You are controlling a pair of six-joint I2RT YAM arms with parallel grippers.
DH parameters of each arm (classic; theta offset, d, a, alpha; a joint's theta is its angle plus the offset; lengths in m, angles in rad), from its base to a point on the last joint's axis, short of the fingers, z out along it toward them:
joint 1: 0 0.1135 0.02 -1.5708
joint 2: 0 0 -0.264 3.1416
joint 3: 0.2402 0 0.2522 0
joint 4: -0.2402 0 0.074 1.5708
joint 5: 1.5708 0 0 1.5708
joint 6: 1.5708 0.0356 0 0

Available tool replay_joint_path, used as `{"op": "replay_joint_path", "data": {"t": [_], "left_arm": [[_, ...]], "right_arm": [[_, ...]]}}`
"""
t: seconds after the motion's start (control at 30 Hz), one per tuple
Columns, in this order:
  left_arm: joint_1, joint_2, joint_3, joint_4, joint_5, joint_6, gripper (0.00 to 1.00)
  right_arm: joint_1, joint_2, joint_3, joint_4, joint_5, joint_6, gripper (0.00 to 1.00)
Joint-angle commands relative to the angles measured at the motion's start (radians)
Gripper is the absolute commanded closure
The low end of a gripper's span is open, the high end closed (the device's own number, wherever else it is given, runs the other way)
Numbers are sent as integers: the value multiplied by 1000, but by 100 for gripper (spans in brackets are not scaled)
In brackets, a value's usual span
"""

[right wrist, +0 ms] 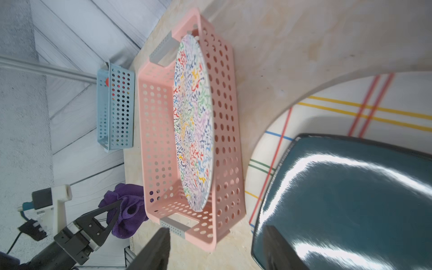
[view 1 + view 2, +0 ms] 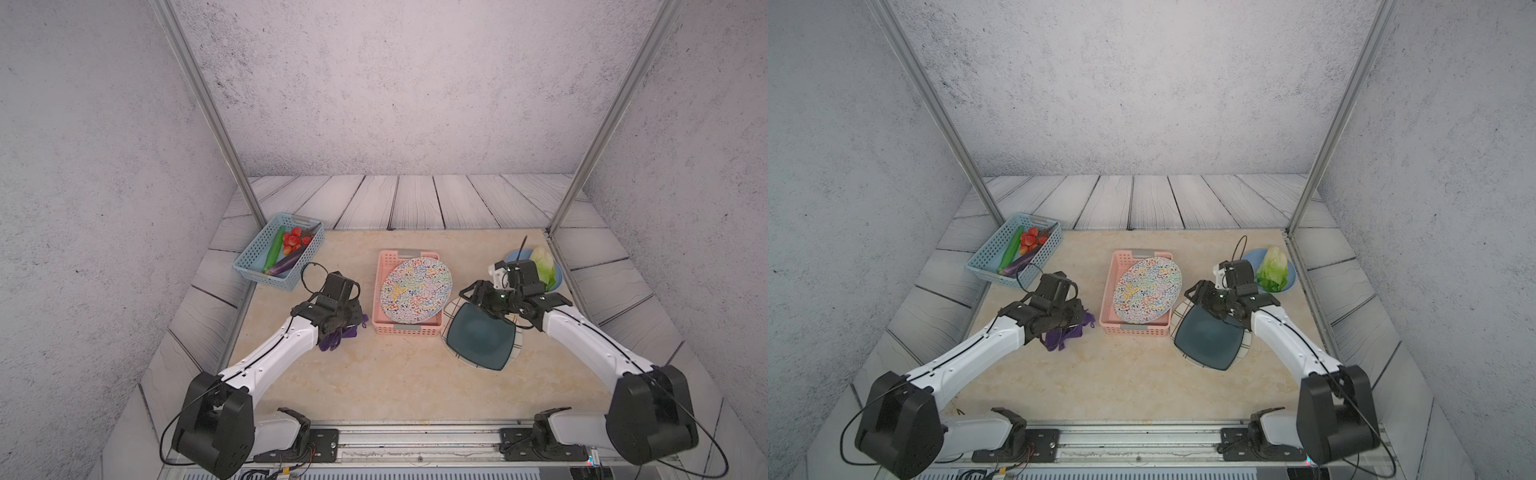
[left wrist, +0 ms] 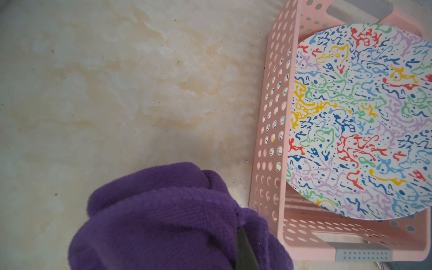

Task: Wipe the wet plate dry
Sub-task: Pick up the plate from the bin.

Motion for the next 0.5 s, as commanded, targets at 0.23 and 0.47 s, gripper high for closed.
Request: {"op": "replay_joint_path", "data": {"t": [0.23, 0.47], "left_arm": [[28, 194, 102, 15, 89, -5, 100], [28, 330, 112, 104, 218, -14, 100]], "right_arm": [[28, 305, 187, 131, -12, -11, 42], [54, 306, 191, 199, -70, 11, 66]]}}
